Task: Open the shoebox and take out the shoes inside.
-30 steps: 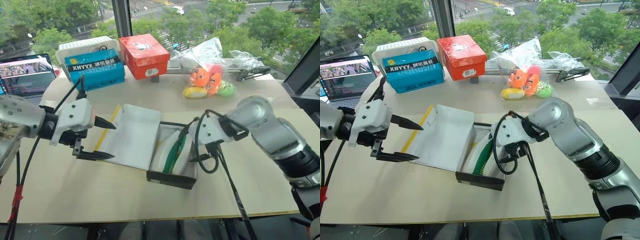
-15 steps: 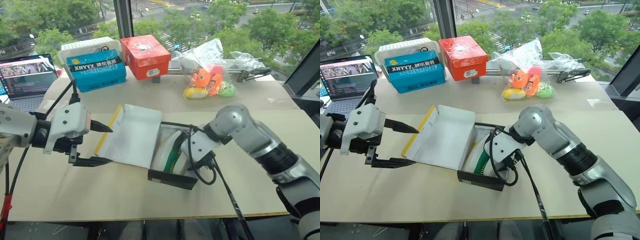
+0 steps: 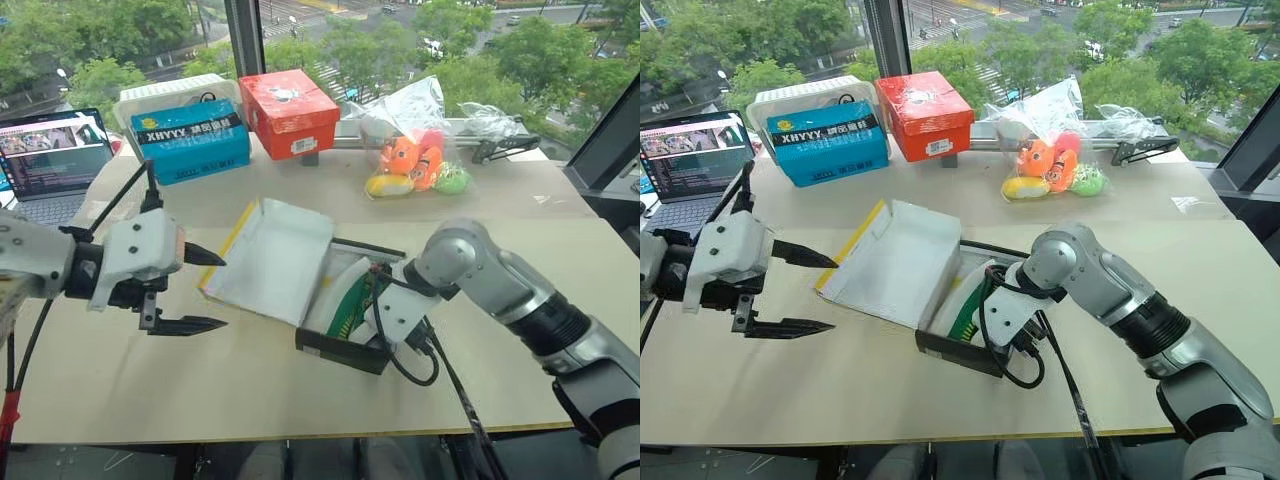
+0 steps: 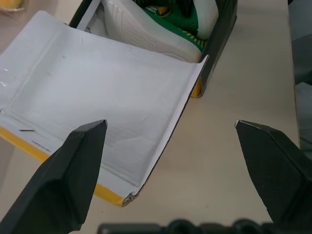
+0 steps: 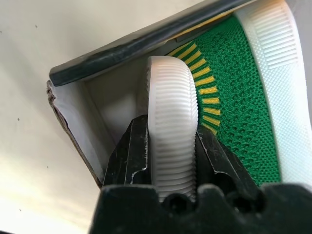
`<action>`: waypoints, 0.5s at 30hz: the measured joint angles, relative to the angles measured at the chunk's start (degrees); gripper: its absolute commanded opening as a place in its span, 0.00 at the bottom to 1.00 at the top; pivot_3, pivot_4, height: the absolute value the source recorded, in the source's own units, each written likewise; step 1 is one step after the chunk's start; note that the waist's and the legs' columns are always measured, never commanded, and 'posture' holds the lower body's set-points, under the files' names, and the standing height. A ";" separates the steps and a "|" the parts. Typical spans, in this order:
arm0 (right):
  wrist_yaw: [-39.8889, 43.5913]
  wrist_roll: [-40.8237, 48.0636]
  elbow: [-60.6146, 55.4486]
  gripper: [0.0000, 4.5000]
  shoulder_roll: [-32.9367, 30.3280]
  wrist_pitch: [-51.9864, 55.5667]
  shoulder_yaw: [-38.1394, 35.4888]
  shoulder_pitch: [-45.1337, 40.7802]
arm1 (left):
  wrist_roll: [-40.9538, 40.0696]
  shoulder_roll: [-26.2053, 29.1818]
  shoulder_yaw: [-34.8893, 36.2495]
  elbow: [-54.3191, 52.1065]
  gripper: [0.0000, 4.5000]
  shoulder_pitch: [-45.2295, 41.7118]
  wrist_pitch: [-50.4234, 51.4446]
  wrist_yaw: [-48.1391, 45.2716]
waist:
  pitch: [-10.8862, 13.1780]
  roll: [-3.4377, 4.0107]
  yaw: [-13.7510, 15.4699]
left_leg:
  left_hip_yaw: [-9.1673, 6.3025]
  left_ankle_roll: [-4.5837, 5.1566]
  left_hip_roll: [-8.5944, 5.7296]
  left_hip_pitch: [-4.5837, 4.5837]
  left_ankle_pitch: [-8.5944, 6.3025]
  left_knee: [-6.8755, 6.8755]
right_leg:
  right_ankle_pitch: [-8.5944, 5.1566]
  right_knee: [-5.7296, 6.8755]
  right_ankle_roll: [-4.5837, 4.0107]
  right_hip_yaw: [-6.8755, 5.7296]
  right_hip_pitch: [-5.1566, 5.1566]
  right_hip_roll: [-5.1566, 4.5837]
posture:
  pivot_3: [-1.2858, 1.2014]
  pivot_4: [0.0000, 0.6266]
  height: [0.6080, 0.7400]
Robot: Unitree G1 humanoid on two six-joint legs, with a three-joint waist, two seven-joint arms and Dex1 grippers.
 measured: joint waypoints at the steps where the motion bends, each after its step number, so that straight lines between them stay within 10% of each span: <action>1: 0.04 0.04 -0.53 0.15 -0.10 -0.31 -0.01 -0.74 | 0.07 -0.17 -0.84 0.52 1.00 -0.95 -0.40 0.01 | 0.02 0.01 0.02 | 0.00 0.00 0.00 -0.02 0.00 0.00 | 0.00 0.00 0.00 0.00 -0.02 0.00 | 0.52 0.24 1.00; 15: 0.67 3.38 1.57 0.15 -0.77 -7.44 -0.05 -9.27 | 1.75 -2.71 -7.43 4.26 1.00 -7.63 -3.55 -1.00 | 0.09 0.00 -0.04 | 0.01 -0.02 0.03 -0.04 -0.01 0.00 | 0.00 -0.02 0.00 0.00 -0.03 0.04 | 0.52 0.24 1.00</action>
